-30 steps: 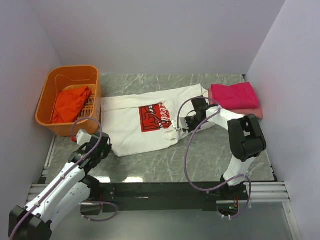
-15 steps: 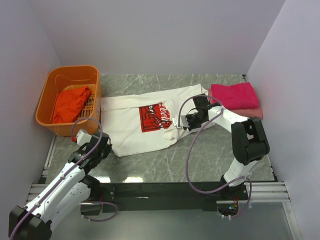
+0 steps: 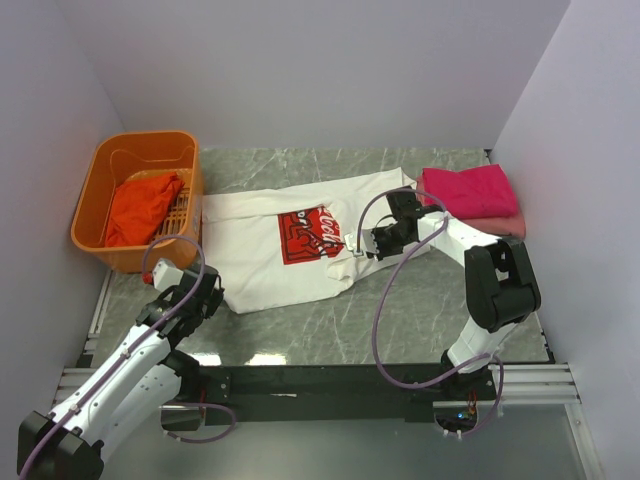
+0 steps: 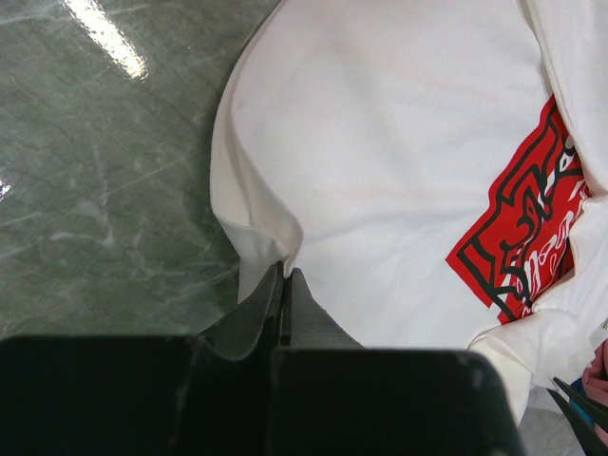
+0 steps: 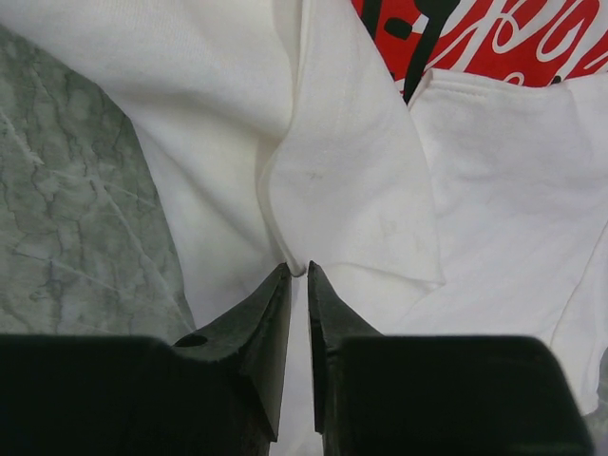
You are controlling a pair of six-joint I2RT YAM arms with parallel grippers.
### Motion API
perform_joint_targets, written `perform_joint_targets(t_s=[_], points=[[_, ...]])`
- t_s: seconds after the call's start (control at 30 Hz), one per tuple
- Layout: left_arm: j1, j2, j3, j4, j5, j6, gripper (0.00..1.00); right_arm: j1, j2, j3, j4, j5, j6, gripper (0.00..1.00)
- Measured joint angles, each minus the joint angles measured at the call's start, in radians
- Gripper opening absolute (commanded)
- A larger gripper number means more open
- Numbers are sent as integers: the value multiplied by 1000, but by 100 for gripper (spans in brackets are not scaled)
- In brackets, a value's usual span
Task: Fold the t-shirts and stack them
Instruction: Fold the tshirt
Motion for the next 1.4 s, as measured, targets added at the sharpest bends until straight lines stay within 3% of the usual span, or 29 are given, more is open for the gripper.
perform_joint_targets(t_s=[0.13,0.43,0.73,0.97,1.2,1.4], points=[[0,1,0,0,0,0,0,0,0,0,0,-1,10,10],[0,8,0,0,0,0,0,-25,-23,39,-46,-53,76,0],[0,-16,0,-7,-1,1,0,-80,-270,19,-79,-96,121,0],[0,-31,3,-21,-2,5,0,-166,-481,-103,-50,-106,182,0],[0,-37,27,-33,-5,16,0,-248,-598,-192,-24,-143,201,0],[0,-50,42,-49,-12,21,0,-375,-615,-272,-61,-178,97,0]])
